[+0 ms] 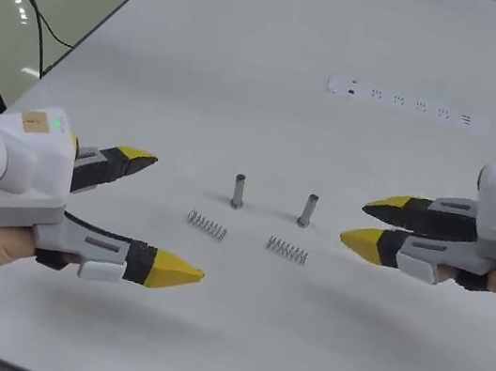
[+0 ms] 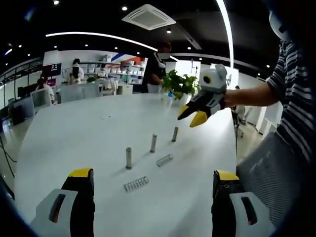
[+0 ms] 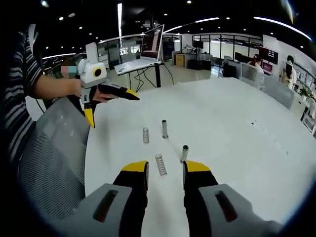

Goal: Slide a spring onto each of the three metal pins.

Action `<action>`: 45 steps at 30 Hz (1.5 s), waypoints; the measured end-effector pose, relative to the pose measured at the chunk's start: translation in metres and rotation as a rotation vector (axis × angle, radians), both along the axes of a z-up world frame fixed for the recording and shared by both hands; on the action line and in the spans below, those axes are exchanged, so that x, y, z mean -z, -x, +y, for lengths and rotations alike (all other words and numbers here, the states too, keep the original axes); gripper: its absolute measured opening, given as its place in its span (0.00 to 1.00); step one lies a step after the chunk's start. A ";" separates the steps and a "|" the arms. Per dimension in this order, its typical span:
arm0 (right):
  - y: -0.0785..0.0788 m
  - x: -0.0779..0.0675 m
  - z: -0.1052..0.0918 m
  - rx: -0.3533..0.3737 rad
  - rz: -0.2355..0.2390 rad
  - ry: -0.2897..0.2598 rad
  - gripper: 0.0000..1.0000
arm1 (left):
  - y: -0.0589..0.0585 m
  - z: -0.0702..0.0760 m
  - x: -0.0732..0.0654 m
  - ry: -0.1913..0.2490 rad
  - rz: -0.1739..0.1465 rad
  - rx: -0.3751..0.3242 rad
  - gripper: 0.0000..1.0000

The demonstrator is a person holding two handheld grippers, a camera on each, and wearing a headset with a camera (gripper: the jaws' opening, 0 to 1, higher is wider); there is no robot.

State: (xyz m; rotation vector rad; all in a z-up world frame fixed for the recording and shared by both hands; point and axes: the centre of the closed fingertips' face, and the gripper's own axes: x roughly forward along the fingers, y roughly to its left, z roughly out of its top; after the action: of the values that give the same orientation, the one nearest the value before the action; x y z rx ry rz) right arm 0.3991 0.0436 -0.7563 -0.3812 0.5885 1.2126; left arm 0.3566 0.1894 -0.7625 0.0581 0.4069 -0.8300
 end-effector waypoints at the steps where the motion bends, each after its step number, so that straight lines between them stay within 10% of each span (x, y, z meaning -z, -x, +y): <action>1: 0.001 0.002 0.002 -0.020 -0.006 0.027 0.25 | 0.000 0.000 0.000 0.000 0.001 0.000 0.98; 16: 0.013 0.039 0.031 -0.213 0.013 0.322 0.15 | 0.001 0.002 0.000 0.001 0.002 -0.008 0.98; 45: 0.004 0.110 0.036 -0.272 0.081 0.522 0.09 | 0.004 0.009 0.008 -0.012 0.021 -0.020 0.98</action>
State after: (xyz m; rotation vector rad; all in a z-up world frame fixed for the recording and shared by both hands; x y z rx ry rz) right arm 0.3946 0.0793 -0.8662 -0.8770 0.9485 1.3291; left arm 0.3523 0.1986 -0.7701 0.0570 0.4316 -0.8091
